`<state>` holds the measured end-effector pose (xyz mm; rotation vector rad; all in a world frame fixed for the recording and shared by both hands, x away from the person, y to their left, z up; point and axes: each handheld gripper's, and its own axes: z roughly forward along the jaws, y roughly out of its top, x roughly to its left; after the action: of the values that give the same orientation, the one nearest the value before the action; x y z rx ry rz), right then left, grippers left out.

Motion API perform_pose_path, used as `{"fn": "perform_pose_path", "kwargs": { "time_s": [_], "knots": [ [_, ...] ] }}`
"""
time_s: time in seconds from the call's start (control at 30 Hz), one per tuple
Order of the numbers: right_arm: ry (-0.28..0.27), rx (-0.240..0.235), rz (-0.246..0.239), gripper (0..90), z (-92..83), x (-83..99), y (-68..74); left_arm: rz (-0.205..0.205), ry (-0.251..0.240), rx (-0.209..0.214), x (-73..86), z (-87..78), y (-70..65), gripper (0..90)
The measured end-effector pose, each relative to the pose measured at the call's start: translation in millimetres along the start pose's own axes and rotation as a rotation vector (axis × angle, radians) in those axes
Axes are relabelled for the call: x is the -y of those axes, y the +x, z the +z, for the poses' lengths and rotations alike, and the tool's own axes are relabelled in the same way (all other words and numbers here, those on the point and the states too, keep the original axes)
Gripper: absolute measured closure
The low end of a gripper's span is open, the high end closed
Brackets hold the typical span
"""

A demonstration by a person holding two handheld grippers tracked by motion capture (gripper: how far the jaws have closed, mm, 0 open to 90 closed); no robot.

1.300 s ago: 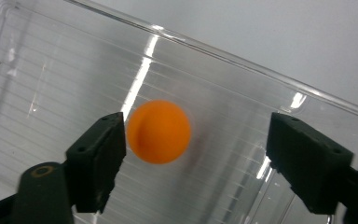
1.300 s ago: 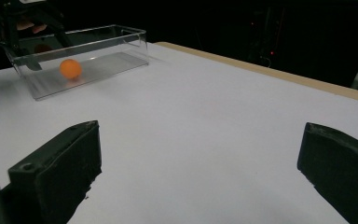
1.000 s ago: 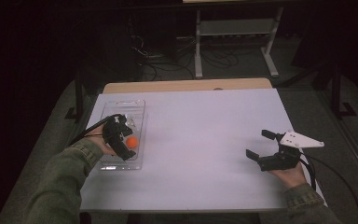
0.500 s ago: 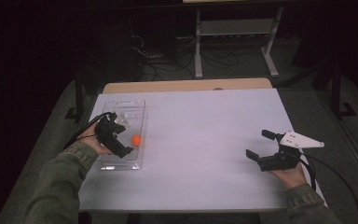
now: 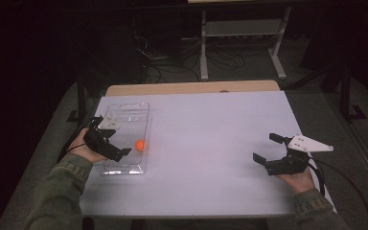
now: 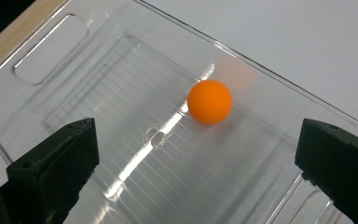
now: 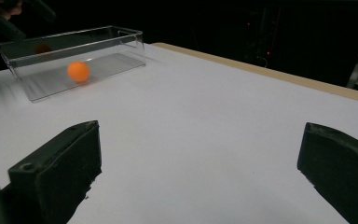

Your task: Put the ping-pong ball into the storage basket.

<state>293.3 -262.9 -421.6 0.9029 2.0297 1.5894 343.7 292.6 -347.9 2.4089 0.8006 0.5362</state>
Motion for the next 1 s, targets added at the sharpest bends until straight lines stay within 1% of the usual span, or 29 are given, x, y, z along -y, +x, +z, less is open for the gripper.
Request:
{"fn": "perform_pose_path", "kwargs": {
  "time_s": [0.03, 0.1, 0.13, 0.23, 0.33, 0.4, 0.57, 0.8, 0.83, 0.87, 1.0],
  "knots": [
    [-0.002, 0.000, -0.003, 0.0, -0.1, -0.1, 0.0, -0.008, -0.010, -0.001, 1.2, -1.8, 0.1, 0.0],
    [-0.002, 0.001, -0.003, 0.0, -0.1, -0.1, 0.1, -0.005, -0.023, -0.011, 2.9, -4.9, -0.6, 0.0],
    [0.000, 0.001, -0.001, 0.0, 0.0, 0.0, 0.1, -0.014, -0.034, -0.011, 3.8, -6.3, -1.4, 0.0],
    [-0.002, 0.003, -0.003, 0.0, -0.1, -0.1, 0.1, -0.023, -0.058, -0.021, 6.2, -9.5, -3.0, 0.0],
    [-0.004, 0.006, -0.002, 0.0, -0.5, -0.2, -0.3, -0.029, -0.070, -0.032, 8.6, -10.9, -4.5, 0.0],
    [-0.006, 0.006, -0.003, 0.0, -0.7, -0.3, -0.4, -0.033, -0.069, -0.039, 10.2, -10.7, -5.2, 0.0],
    [-0.003, 0.006, -0.002, 0.0, -0.7, -0.1, -0.5, -0.039, -0.090, -0.045, 14.5, -12.1, -6.9, 0.0],
    [-0.004, 0.007, -0.003, 0.0, -1.0, -0.2, -0.5, -0.059, -0.117, -0.059, 22.7, -16.6, -8.3, 0.0],
    [-0.004, 0.006, -0.003, 0.0, -1.0, -0.2, -0.5, -0.060, -0.120, -0.067, 24.3, -16.9, -8.6, 0.0],
    [-0.004, 0.007, -0.003, 0.0, -1.0, -0.2, -0.6, -0.064, -0.125, -0.072, 26.0, -17.6, -8.6, 0.0],
    [-0.004, 0.009, 0.002, 0.0, -1.2, -0.2, -0.9, -0.102, -0.173, -0.080, 32.7, -20.5, -7.8, 0.0]
  ]
}}
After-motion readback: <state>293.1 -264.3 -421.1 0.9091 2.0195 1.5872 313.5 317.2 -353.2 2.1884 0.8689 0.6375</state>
